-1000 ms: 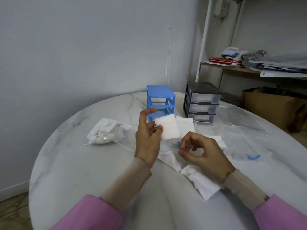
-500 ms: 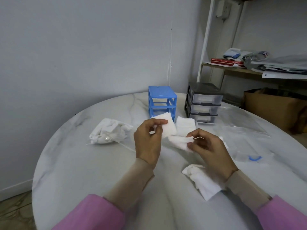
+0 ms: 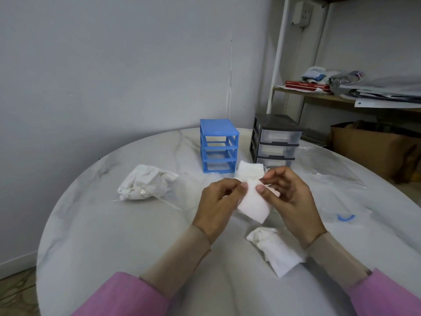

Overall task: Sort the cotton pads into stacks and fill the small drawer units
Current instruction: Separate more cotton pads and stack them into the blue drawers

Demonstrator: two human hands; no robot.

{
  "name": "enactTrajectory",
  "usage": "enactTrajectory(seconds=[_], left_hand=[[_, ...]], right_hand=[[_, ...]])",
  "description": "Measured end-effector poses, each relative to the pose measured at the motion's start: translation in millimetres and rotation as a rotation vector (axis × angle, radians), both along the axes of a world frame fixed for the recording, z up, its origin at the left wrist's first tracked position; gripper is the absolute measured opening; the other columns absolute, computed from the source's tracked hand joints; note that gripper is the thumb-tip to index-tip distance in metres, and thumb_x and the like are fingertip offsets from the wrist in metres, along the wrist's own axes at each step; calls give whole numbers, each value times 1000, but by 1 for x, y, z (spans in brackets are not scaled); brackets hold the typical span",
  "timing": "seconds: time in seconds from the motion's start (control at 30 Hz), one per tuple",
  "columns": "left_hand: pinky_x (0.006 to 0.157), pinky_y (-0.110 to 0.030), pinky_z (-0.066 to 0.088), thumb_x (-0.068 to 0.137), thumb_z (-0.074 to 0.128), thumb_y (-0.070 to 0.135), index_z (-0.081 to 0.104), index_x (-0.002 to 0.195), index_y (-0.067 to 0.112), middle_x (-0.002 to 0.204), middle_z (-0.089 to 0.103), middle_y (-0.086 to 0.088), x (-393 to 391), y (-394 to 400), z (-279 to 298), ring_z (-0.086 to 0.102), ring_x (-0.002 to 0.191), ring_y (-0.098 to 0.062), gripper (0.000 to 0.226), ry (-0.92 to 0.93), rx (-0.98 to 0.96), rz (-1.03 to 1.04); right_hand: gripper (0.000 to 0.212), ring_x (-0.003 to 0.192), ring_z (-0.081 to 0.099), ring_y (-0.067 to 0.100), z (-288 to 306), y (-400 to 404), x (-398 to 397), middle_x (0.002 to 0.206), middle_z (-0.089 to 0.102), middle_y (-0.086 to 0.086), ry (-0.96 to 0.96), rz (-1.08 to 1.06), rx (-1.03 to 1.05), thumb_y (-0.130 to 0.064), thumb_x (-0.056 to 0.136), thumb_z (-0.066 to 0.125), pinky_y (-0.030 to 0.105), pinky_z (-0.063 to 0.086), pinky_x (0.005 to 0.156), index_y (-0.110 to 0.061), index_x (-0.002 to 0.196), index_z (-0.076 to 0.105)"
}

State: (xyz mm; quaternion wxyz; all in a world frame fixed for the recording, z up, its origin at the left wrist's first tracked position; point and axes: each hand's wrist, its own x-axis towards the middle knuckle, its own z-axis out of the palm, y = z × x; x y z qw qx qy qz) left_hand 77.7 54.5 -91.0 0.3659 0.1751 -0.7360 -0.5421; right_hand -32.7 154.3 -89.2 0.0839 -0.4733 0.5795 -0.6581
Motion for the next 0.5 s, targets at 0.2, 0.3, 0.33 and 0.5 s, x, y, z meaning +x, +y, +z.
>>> enactTrajectory(seconds=[0.2,0.3,0.33,0.5], left_hand=[[69,-14,44,91,56,15,65,79,15,76,61,9,-2,1,-1,54,72,0,15,2,-20,-19],[69,-18,45,92,54,14,65,77,19,74,61,10,-2,-1,-2,54,70,0,19,22,6,9],[68,-18,45,93,53,14,63,74,21,71,61,12,-2,-1,-1,53,68,1,22,31,13,16],[65,-16,44,94,52,12,62,74,18,71,60,9,-2,-2,-2,52,66,0,23,96,42,35]], right_hand=[[26,81,61,18,2,2,1,86,68,-11,-23,-88,-17,-20,72,70,38,51,76,-20,91,53],[30,73,59,5,1,1,1,87,64,-7,-54,-76,3,-9,73,73,26,52,68,-19,93,54],[31,71,58,3,1,0,1,89,62,-5,-60,-77,10,-7,72,74,21,52,66,-19,93,54],[26,58,54,3,0,-1,-1,79,57,-2,-82,-103,27,-6,74,73,21,52,62,-16,92,57]])
